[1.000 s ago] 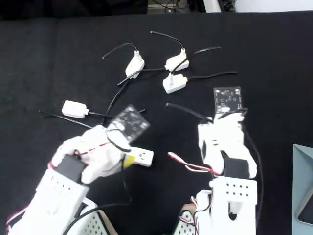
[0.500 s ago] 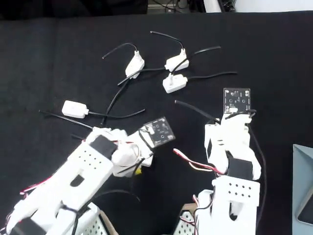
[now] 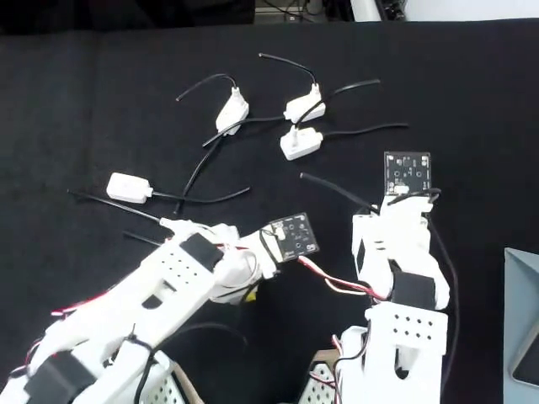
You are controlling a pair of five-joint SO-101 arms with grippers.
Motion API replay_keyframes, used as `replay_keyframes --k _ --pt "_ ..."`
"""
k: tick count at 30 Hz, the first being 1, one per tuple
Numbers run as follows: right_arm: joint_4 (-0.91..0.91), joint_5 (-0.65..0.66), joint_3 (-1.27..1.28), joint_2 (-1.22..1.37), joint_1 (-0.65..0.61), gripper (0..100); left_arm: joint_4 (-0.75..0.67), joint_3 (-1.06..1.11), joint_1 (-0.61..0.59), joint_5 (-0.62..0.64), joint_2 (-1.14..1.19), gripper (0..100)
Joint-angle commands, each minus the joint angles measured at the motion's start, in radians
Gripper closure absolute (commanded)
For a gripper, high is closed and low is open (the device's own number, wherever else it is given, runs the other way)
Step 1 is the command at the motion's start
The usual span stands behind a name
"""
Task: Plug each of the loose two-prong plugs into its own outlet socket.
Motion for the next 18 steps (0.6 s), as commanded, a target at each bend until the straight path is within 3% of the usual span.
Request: replay_keyframes --k 1,10,18 --pt "0.002 0.031 -0.004 -0.013 0.015 98.7 -0.043 -0.054 0.010 -0.012 0.066 77" --pt "0.002 0.034 -0.002 -0.013 0.015 98.7 -0.051 -0.216 -0.039 -0.008 0.295 77" --pt "0.002 0.034 -0.002 -0.013 0.015 98.7 -0.049 -0.294 -0.096 -0.008 0.358 87"
